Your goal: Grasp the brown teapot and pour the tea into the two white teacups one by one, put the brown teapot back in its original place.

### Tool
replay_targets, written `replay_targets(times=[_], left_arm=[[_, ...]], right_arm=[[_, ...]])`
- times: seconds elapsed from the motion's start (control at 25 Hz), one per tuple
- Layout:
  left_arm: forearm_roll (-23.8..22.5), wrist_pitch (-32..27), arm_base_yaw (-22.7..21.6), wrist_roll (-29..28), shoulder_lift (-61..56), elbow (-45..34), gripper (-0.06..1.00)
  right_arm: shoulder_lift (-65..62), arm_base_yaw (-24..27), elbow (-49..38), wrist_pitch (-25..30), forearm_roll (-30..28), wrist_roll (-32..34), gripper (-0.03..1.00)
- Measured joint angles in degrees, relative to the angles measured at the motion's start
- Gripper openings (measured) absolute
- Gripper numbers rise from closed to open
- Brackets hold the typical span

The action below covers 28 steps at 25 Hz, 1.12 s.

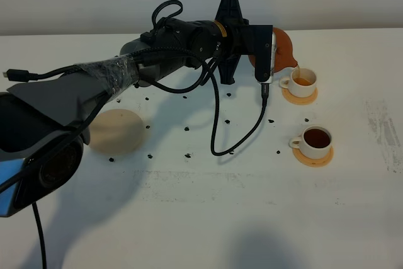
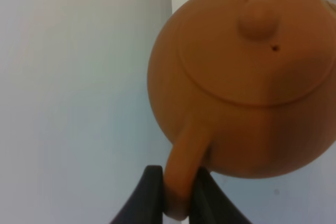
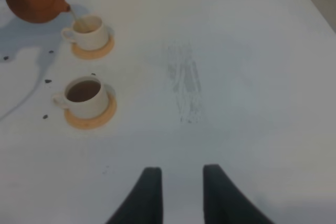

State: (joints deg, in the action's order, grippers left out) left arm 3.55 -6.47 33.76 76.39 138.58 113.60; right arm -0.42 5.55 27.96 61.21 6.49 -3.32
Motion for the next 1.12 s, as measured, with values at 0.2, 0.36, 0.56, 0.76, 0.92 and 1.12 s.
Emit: replay_targets(times=[0.2, 0.36, 0.56, 0.76, 0.92, 1.12], left_arm=[[-0.05, 0.00, 0.00, 1.08, 0.00, 0.00, 0.08], [-0.09, 0.18, 0.00, 1.50, 0.00, 0.00, 0.08], [-0.02, 0.76, 0.05, 2.72, 0.00, 0.00, 0.08], [-0.67, 1.12, 0.05, 2.76, 0.00, 0.00, 0.08], [-1.80, 1.12, 0.05, 2.71, 0.00, 0.00, 0.08], [-2.48, 1.12, 0.05, 2.55, 0.00, 0.00, 0.08]], right_arm=[[0.00, 0.00, 0.00, 0.00, 0.00, 0.00, 0.22], [0.00, 0.00, 0.00, 0.00, 0.00, 0.05, 0.22], [0.00, 0.00, 0.00, 0.00, 0.00, 0.05, 0.22], [0.00, 0.00, 0.00, 0.00, 0.00, 0.05, 0.22], [0.00, 0.00, 0.00, 0.00, 0.00, 0.05, 0.22], [0.00, 0.00, 0.00, 0.00, 0.00, 0.05, 0.22]])
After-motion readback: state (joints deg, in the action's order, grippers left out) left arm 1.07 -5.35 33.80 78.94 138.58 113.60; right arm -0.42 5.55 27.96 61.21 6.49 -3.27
